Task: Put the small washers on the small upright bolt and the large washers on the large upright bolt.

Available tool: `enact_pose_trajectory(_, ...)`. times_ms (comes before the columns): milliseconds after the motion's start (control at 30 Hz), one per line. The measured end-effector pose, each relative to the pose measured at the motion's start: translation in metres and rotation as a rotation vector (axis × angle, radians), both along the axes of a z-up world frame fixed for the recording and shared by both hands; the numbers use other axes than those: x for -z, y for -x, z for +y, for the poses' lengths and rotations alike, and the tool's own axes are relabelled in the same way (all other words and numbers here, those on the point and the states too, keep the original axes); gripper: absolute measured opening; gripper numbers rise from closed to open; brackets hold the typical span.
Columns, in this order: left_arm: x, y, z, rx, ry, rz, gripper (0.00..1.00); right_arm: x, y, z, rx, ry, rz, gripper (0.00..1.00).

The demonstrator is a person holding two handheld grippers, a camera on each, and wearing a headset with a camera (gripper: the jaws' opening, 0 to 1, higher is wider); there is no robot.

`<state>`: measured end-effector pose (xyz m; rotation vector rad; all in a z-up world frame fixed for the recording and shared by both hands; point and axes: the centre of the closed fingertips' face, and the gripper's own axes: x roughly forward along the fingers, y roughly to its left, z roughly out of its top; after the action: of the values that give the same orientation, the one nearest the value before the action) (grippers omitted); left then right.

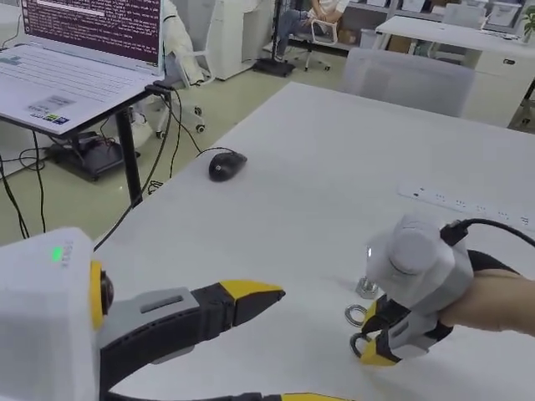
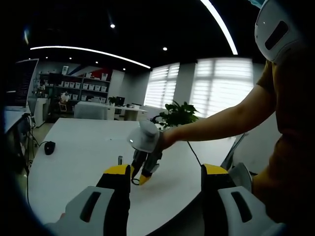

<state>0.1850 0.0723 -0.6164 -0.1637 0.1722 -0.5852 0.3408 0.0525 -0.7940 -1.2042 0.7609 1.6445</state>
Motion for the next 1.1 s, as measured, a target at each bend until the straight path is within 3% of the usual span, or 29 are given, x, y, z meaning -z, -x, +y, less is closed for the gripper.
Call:
enact_pose_trajectory(300,0.001,-0.004,-0.005,0.027,0.004,0.002,0.57,-0.034,-0.037,-0.002,0.029,-0.025,-0.070,0.22)
enact_pose_trajectory(567,0.001,-0.007,-0.006,0.036,0.005,0.003,0.57,-0.058,-0.068,0.015,0.032,-0.041,-0.128,0.22)
enact_pose_trajectory(733,0.000,-0.007,-0.004,0.032,0.010,0.002,0.57,-0.061,-0.079,0.027,0.028,-0.043,-0.142,0.22)
enact_pose_trajectory(1100,0.004,-0.009,0.001,0.013,0.008,0.012,0.57,-0.042,-0.089,0.035,0.024,-0.007,-0.129,0.22)
